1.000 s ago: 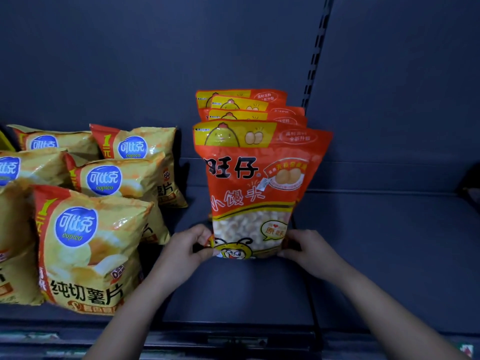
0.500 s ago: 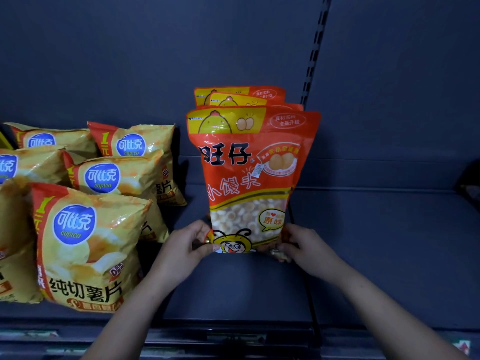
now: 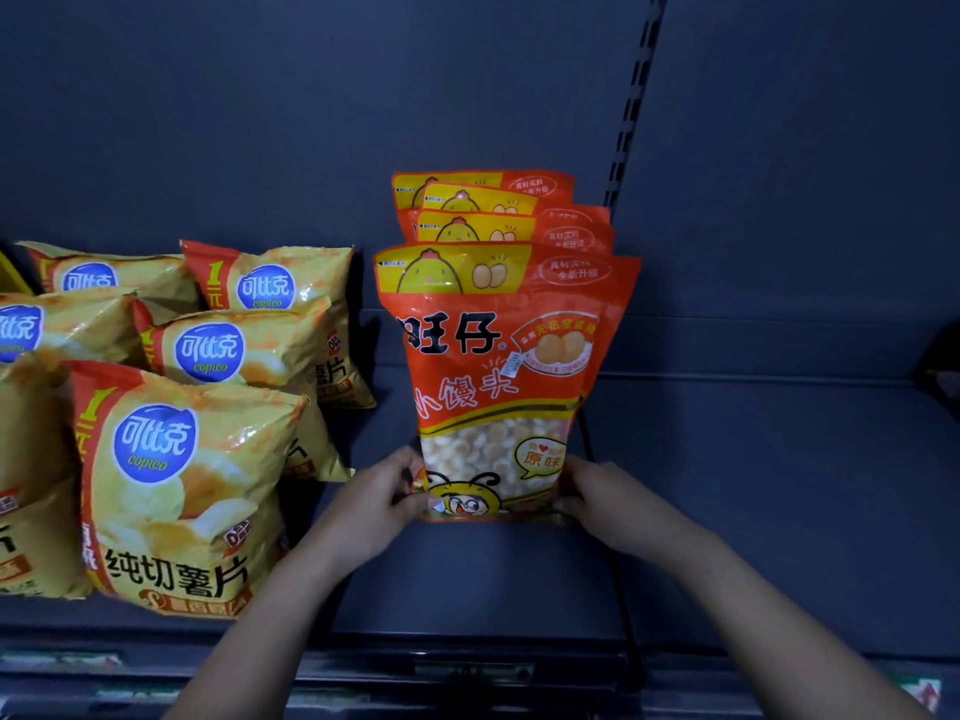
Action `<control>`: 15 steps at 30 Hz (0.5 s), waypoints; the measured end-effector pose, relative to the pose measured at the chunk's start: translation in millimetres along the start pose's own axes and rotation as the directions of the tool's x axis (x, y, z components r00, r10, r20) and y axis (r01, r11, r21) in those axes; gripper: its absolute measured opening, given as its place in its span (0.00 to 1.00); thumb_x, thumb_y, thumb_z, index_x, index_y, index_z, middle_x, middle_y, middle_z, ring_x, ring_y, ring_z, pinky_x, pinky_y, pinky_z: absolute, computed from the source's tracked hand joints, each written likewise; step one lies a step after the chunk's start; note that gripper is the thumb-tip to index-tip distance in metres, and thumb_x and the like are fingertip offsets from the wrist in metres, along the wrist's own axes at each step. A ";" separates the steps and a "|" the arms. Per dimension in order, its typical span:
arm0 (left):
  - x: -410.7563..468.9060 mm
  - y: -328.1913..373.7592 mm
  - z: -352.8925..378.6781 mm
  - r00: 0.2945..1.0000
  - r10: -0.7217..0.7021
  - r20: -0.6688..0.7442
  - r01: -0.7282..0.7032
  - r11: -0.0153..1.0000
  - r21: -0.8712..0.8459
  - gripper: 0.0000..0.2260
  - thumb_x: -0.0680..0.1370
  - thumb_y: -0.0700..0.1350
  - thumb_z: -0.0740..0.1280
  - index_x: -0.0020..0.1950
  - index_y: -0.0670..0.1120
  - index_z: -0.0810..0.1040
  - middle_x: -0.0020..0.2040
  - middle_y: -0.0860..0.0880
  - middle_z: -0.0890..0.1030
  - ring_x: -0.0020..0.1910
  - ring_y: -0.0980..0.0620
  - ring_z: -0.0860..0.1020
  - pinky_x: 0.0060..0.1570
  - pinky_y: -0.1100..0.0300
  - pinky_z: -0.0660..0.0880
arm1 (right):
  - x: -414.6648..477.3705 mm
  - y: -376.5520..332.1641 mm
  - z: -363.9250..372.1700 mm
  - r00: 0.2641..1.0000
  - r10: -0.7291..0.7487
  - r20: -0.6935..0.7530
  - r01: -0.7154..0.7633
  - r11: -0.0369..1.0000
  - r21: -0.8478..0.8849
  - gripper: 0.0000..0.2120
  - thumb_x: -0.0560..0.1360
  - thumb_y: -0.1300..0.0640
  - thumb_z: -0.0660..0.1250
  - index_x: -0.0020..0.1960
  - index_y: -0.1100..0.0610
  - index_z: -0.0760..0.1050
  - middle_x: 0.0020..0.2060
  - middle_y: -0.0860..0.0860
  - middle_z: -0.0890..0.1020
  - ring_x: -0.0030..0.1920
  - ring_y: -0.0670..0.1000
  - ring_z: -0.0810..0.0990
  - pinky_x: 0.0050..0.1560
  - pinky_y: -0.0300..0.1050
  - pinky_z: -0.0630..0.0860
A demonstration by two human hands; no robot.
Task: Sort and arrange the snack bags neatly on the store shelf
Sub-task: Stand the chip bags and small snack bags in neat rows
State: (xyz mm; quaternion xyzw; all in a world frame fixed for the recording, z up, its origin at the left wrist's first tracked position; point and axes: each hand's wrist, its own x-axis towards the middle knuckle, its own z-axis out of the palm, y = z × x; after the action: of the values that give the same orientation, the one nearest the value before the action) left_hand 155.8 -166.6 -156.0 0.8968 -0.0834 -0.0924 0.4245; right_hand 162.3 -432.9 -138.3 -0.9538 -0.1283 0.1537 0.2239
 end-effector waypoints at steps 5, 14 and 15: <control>-0.6 2.2 -4.7 0.997 -0.083 0.000 0.083 0.990 0.117 0.14 0.71 0.54 0.73 0.41 0.50 0.70 0.33 0.51 0.78 0.31 0.52 0.74 0.35 0.56 0.69 | -8.5 1.6 -6.0 1.000 -0.010 -0.005 0.010 1.000 0.008 0.19 0.76 0.55 0.66 0.65 0.55 0.67 0.47 0.51 0.79 0.48 0.51 0.77 0.43 0.41 0.72; -10.0 14.7 0.0 0.993 -0.067 -0.099 0.074 0.995 0.071 0.12 0.70 0.44 0.74 0.39 0.53 0.71 0.31 0.51 0.73 0.30 0.55 0.69 0.32 0.60 0.64 | -18.4 -0.4 -1.1 0.989 -0.108 -0.098 0.111 0.993 0.025 0.14 0.72 0.57 0.67 0.57 0.55 0.72 0.37 0.47 0.77 0.39 0.48 0.76 0.36 0.38 0.69; -12.1 15.5 -0.9 0.995 -0.062 -0.078 0.068 0.995 0.073 0.12 0.69 0.46 0.75 0.39 0.53 0.72 0.30 0.52 0.73 0.29 0.57 0.69 0.31 0.61 0.63 | -19.2 -1.0 -0.5 0.989 -0.110 -0.095 0.114 0.993 0.032 0.15 0.71 0.55 0.68 0.57 0.54 0.72 0.40 0.48 0.79 0.41 0.48 0.78 0.39 0.40 0.72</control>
State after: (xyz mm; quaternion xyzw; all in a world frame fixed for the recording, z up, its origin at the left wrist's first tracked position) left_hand 143.1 -172.8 -142.3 0.9174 -0.0414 -0.0689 0.3897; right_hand 144.6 -438.3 -132.9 -0.9469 -0.1682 0.0985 0.2557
